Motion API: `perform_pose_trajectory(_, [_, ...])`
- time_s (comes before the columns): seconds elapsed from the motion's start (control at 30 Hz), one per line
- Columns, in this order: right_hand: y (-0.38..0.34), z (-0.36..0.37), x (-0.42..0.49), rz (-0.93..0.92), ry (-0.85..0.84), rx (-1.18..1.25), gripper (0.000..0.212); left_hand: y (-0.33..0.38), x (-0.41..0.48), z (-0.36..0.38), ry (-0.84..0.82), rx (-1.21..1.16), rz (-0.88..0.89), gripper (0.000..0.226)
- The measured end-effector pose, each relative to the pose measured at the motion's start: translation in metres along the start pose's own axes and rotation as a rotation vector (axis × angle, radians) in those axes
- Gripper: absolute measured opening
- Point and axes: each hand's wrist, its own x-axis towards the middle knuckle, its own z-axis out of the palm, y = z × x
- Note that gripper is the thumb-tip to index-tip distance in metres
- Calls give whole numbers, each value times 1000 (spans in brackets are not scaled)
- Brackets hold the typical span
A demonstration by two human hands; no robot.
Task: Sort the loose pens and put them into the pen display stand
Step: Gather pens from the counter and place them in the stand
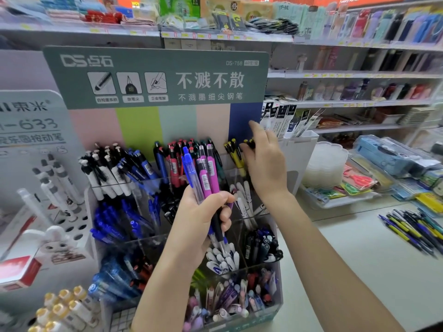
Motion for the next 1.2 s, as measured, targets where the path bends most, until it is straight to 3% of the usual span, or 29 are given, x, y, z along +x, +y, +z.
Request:
perform_pose_trajectory(0.2, [-13, 10, -8, 0, -148, -99, 49, -2, -2, -3, -32, -55, -18, 14])
perform_pose_trajectory(0.5, [-19, -2, 12, 269, -113, 136, 47, -1, -7, -6, -57, -68, -19, 15])
perform_pose_trajectory(0.63, [-17, 0, 4, 198, -238, -7, 51, -2, -8, -6, -79, -91, -22, 16])
perform_pose_trajectory(0.83, [-11, -17, -7, 198, -238, 109, 73, -2, -14, -11, -156, -143, -29, 20])
perform_pose_trajectory(0.9, [-14, -26, -14, 177, -119, 109, 62, -4, -16, -14, -179, -158, -35, 23])
perform_pose_trajectory(1.0, [-30, -44, -28, 95, 18, 230, 28, -10, -17, -18, -223, -176, -34, 22])
perform_pose_trajectory(1.07, [-44, -55, -36, 113, -135, 426, 11, -13, -19, -20, -246, -143, -22, 22])
perform_pose_trajectory(1.1, [-50, -59, -39, 162, -259, 548, 12, -14, -20, -19, -249, -124, -18, 23])
perform_pose_trajectory(1.2, [-54, -65, -45, 319, -496, 837, 54, -15, -26, -18, -252, -56, -2, 25])
